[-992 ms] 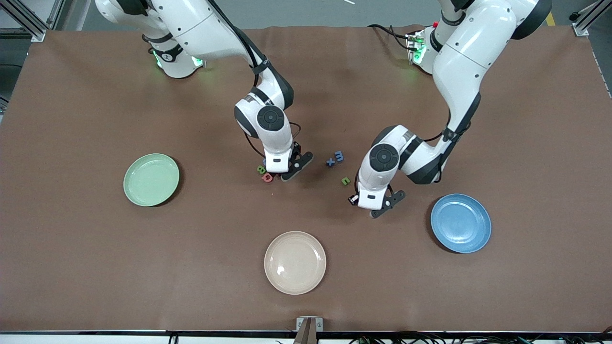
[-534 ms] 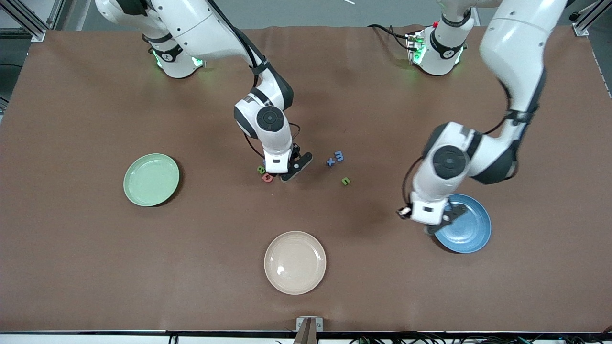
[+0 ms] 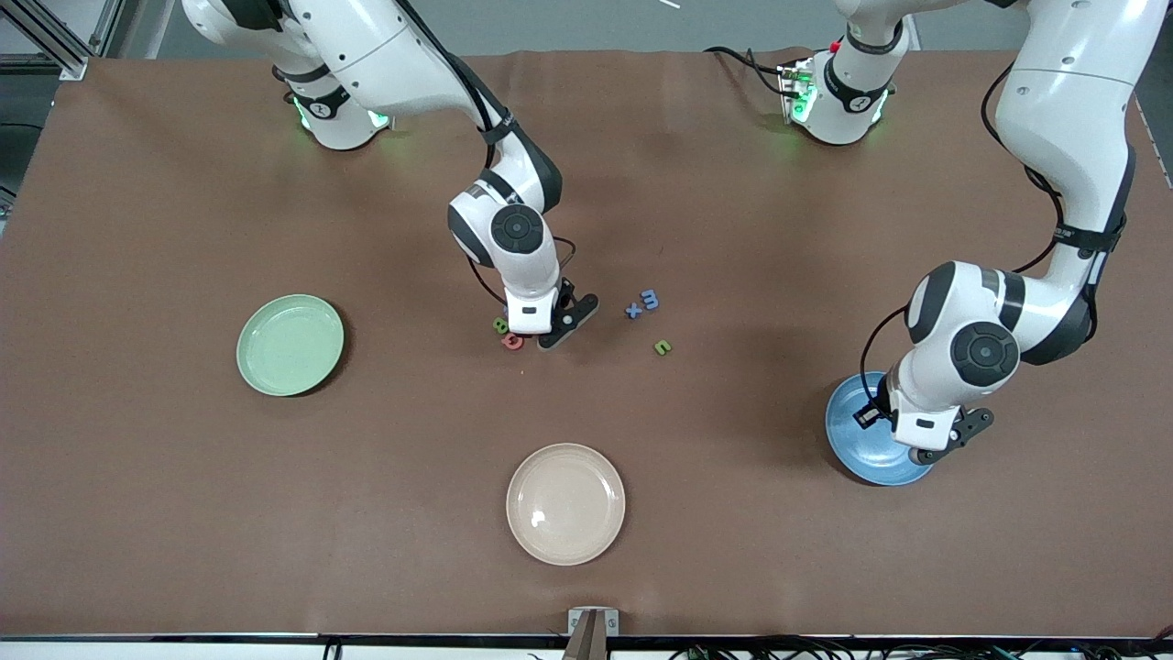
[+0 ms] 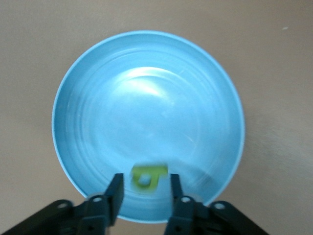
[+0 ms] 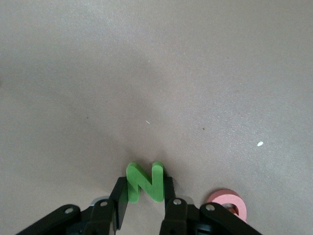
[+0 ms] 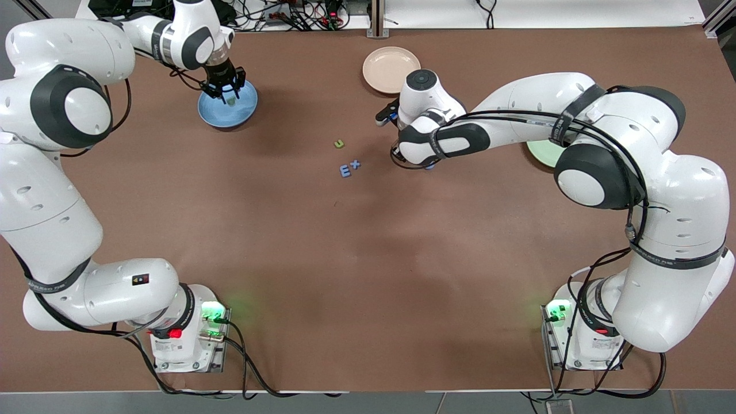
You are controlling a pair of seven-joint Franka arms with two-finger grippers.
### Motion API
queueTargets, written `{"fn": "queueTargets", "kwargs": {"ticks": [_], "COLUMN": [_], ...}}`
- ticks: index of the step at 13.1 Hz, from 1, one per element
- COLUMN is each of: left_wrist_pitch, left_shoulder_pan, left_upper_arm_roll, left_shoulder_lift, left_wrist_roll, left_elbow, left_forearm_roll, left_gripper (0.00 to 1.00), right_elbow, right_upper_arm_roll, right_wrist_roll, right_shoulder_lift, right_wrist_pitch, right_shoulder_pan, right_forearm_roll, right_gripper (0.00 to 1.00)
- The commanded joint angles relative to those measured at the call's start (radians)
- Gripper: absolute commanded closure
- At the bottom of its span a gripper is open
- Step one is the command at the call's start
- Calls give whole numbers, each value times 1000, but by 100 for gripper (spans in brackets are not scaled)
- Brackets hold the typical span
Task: Sort upper and lower case letters into plates
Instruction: 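Carry the green letter to the blue plate and open the left gripper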
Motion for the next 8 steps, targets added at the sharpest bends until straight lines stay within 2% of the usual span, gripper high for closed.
{"fn": "queueTargets", "kwargs": {"ticks": [1, 3, 4, 7, 8], "left_wrist_pitch": [-8, -62, -62, -7, 21], "left_shoulder_pan": [-21, -56, -94, -229, -264], "left_upper_arm_roll": [-26, -92, -115, -118, -118], "left_shoulder_lift": [-27, -32, -30, 4, 22], "left_wrist_roll": [-73, -187, -266, -483, -558], "left_elbow": [-3, 1, 3, 4, 4], "left_forearm_roll": [2, 2, 3, 2, 3], "left_gripper": [0, 0, 0, 0, 1], "right_elbow": [13, 13, 13, 15, 15], "right_upper_arm_roll": [4, 4, 4, 3, -1], "right_wrist_roll": [-6, -6, -6, -8, -6], "right_shoulder_lift": [23, 22, 17, -9, -65], "right_wrist_pitch": [16, 17, 15, -15, -78], "right_shoulder_pan": [-8, -7, -7, -20, -25], "right_forearm_roll": [-13, -13, -13, -13, -13], "right_gripper": [69, 88, 93, 94, 94]}}
